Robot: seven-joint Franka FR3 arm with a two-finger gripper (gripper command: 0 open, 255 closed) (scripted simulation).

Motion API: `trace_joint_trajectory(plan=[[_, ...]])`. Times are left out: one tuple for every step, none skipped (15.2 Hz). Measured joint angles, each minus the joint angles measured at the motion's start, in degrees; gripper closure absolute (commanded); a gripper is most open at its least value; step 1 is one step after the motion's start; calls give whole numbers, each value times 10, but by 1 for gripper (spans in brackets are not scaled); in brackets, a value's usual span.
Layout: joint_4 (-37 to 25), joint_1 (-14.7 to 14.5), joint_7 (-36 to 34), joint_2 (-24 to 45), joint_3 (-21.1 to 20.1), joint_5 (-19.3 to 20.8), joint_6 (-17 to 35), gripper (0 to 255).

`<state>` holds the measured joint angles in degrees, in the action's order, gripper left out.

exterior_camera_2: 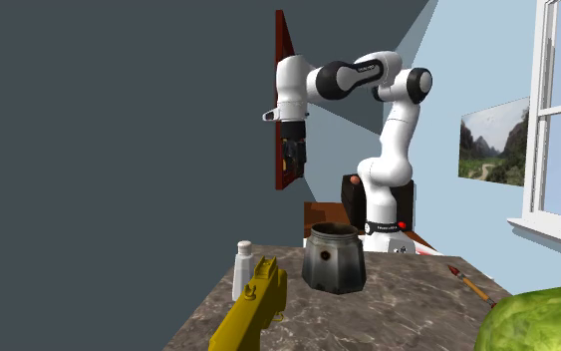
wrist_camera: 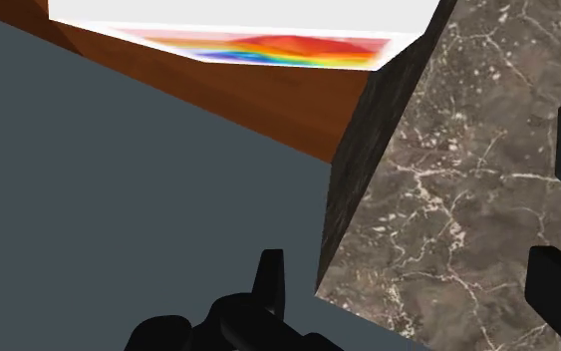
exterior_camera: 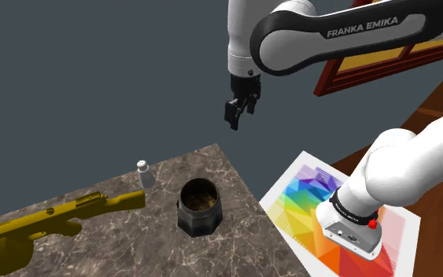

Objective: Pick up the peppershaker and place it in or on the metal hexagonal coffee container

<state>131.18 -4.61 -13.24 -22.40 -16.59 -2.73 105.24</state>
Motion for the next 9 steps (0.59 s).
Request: trace_joint_trajectory(plan=[[-13, 0, -6, 21, -7, 4, 10, 0], [-31, -1, -16, 48, -16, 9, 19, 0], [-41, -3, -24, 64, -24, 12, 27, 0], [-55, -5, -32, 85, -31, 17, 35, 0], [-68, -7, -41, 105, -39, 23, 42, 0], [-80, -11, -52, 122, -48, 28, 48, 0], [-97, -13, -63, 146, -55, 37, 54, 0], [-106, -16, -72, 161, -61, 43, 60, 0], [-123, -18, -78, 180, -66, 51, 62, 0]])
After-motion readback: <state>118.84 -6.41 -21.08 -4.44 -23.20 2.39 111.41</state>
